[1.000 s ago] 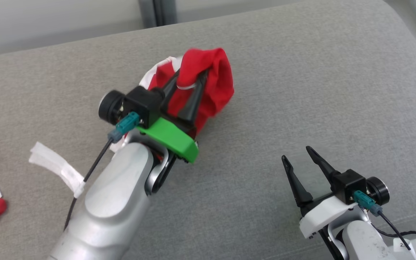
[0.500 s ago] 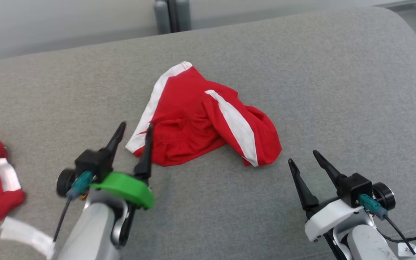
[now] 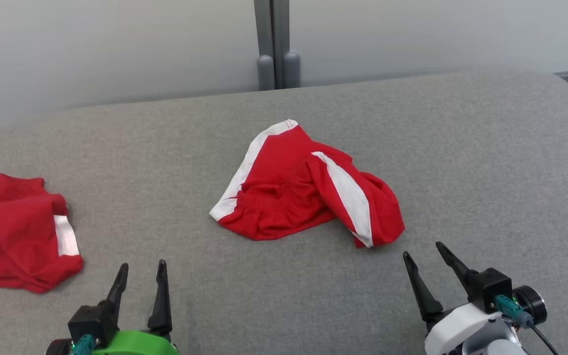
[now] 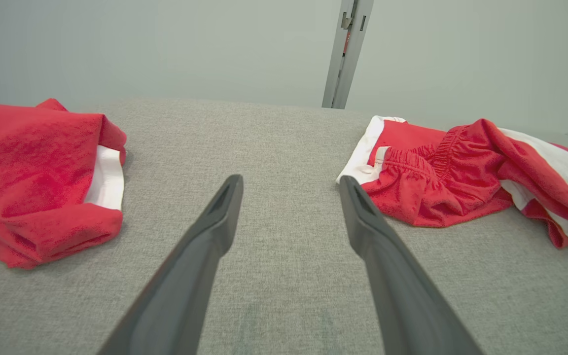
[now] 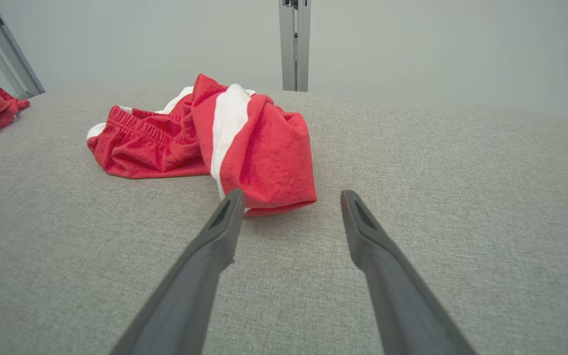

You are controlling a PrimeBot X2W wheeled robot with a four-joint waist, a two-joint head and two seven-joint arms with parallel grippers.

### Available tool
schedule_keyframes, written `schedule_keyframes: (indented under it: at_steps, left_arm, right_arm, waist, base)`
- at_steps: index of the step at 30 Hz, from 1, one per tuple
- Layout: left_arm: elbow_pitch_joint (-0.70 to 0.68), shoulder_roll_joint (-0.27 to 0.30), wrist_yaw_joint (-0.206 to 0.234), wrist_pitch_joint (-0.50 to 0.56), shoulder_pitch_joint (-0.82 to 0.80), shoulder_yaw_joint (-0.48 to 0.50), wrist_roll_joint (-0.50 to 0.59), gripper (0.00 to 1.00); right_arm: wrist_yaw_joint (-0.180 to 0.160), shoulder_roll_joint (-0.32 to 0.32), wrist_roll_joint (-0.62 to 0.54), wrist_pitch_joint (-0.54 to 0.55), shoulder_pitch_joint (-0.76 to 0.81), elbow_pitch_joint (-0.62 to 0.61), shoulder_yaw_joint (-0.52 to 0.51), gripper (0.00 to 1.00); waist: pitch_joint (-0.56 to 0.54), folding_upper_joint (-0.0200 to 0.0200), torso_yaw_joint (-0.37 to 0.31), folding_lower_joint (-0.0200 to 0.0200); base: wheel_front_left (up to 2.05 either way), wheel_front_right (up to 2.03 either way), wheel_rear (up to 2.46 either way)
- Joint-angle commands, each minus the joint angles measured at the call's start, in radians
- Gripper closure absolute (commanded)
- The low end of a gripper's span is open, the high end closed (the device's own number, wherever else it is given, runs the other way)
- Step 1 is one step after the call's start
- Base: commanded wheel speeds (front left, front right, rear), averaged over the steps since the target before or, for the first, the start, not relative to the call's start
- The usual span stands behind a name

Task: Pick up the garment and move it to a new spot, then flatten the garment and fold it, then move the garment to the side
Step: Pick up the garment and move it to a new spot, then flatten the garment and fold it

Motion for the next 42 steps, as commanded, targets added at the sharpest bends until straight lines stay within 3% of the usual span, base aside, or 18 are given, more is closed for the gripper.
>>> schedule_keyframes:
  at_steps: [1,20,25,32,42]
  left_arm:
    - [-0.007,-0.005,-0.004,0.001,0.025,0.002,0.007,0.0]
    - [-0.009,-0.013,-0.004,0.001,-0.04,-0.069,-0.018,0.0]
    - [0.012,0.015,-0.004,0.001,-0.185,-0.157,-0.045,0.0]
    - [0.136,0.077,-0.004,0.001,-0.472,-0.36,-0.137,0.0]
    - [0.361,0.088,-0.004,0.084,-0.836,-0.61,-0.332,0.0]
  right_arm:
    - [-0.002,-0.003,0.004,0.0,0.02,0.003,-0.003,0.0]
    - [-0.002,-0.004,0.004,0.0,-0.011,-0.007,0.008,0.0]
    - [-0.002,-0.003,0.008,0.0,-0.053,-0.027,0.021,0.0]
    - [-0.002,-0.003,0.018,0.0,-0.094,-0.046,0.029,0.0]
    - [-0.002,-0.003,0.041,0.0,-0.114,-0.06,0.036,0.0]
  waist:
    - [-0.021,-0.0001,0.02,0.0]
    - [0.04,-0.0001,0.025,0.0]
    - [0.11,-0.0001,-0.007,0.0]
    - [0.203,-0.0001,-0.073,0.0]
    - [0.286,-0.0001,-0.161,0.0]
  base:
    - [0.0,0.0,0.0]
    - [0.0,0.0,0.0]
    - [0.0,0.0,0.0]
    - [0.0,0.0,0.0]
    - [0.0,0.0,0.0]
